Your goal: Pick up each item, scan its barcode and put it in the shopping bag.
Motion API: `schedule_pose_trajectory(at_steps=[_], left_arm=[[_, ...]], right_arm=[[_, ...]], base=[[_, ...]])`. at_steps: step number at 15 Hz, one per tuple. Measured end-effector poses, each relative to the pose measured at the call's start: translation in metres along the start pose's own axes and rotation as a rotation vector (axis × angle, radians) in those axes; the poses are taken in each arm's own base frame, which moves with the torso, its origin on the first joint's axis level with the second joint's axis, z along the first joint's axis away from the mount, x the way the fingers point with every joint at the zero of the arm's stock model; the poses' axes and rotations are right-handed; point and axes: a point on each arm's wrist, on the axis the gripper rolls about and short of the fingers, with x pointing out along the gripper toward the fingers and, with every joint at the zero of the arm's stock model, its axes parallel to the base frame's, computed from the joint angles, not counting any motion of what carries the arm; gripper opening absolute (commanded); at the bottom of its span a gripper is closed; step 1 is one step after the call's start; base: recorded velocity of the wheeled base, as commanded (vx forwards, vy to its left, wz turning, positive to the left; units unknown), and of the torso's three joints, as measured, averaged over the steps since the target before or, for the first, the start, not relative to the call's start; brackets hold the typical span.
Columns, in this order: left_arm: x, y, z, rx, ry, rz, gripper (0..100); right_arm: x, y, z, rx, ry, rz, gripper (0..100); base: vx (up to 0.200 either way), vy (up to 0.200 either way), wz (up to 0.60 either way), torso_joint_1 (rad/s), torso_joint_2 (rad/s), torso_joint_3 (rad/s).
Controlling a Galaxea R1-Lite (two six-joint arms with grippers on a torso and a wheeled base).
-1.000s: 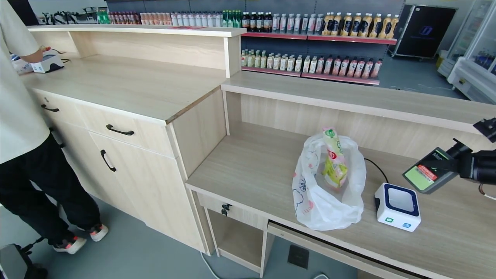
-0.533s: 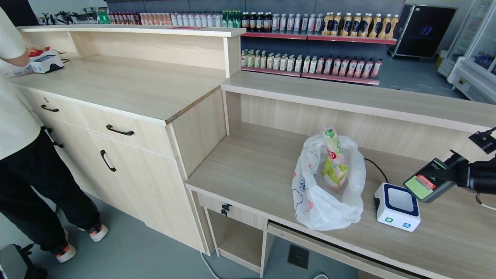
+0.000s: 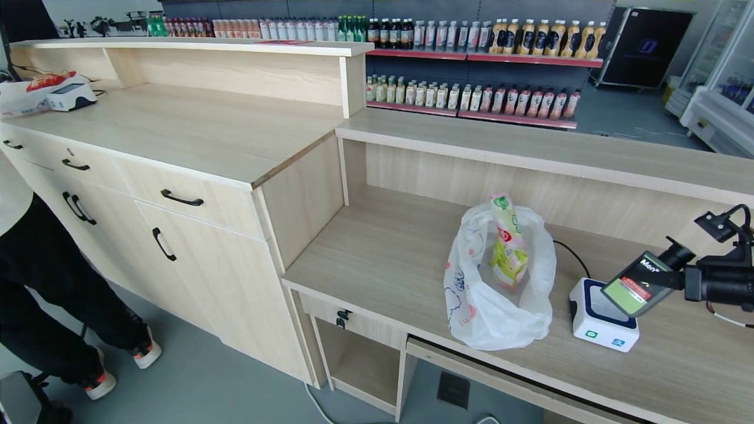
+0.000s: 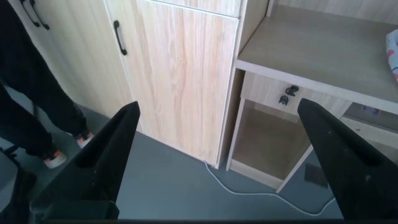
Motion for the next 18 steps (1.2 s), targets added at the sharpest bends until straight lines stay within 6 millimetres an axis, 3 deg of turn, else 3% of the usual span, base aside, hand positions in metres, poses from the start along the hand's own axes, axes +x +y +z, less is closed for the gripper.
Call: schedule_pose_trajectory(at_steps=[10, 18], left_arm=[[0.000, 0.000, 0.000, 0.000, 0.000, 0.001, 100], [0.000, 0.000, 0.000, 0.000, 0.000, 0.000, 100]], right_arm=[[0.015, -0.008, -0.010, 0.038, 0.006, 0.073, 0], [0.028, -0.023, -0.005, 0.026, 0.004, 0.080, 0]], base=[[0.000, 0.000, 0.00, 0.000, 0.00, 0.000], [0.000, 0.000, 0.00, 0.000, 0.00, 0.000]])
